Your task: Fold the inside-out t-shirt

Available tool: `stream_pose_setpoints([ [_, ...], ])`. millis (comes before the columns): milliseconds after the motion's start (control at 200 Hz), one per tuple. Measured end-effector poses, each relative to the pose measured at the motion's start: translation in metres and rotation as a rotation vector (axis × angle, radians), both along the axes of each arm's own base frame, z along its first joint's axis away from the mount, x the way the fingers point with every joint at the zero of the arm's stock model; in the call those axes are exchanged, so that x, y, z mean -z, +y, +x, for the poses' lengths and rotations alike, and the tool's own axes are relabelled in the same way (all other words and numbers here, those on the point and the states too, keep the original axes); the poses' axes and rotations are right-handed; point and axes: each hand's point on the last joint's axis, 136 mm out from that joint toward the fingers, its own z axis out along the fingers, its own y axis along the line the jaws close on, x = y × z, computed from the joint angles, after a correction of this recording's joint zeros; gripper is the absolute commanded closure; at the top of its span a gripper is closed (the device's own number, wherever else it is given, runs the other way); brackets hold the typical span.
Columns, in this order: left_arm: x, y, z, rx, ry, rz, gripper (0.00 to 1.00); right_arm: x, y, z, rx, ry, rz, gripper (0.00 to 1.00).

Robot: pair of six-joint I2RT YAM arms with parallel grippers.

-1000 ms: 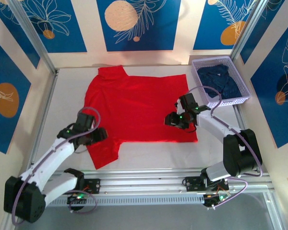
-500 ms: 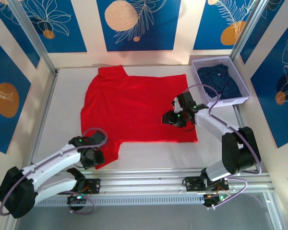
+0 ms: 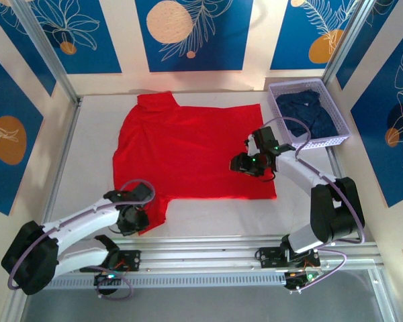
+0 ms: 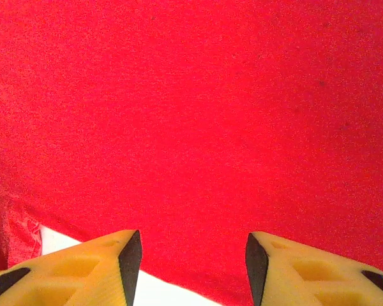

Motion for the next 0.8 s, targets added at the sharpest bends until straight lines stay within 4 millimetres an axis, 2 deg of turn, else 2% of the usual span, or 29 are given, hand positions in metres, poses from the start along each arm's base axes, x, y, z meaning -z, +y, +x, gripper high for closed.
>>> stream_pose_setpoints([
  [140,-0.005,-0.001,0.004,0.017,-0.026,-0.004,0.99,0.007,-0.024,-0.001,0.083,0.052,-0.041,0.52],
  [240,-0.01,0.002,0.008,0.028,-0.055,0.007,1.0,0.011,-0.055,-0.003,0.189,0.079,-0.077,0.51],
  [365,-0.027,-0.001,0.017,0.048,-0.12,-0.014,1.0,0.016,-0.091,-0.019,0.304,0.127,-0.146,0.49],
  [485,-0.041,-0.005,0.026,0.063,-0.172,-0.038,1.0,0.024,-0.109,-0.039,0.358,0.193,-0.207,0.49],
  [635,-0.049,-0.007,0.028,0.082,-0.197,-0.054,1.0,0.039,-0.13,-0.065,0.439,0.302,-0.252,0.48],
  [800,-0.052,-0.009,0.029,0.099,-0.21,-0.063,1.0,0.056,-0.138,-0.089,0.481,0.412,-0.27,0.52],
])
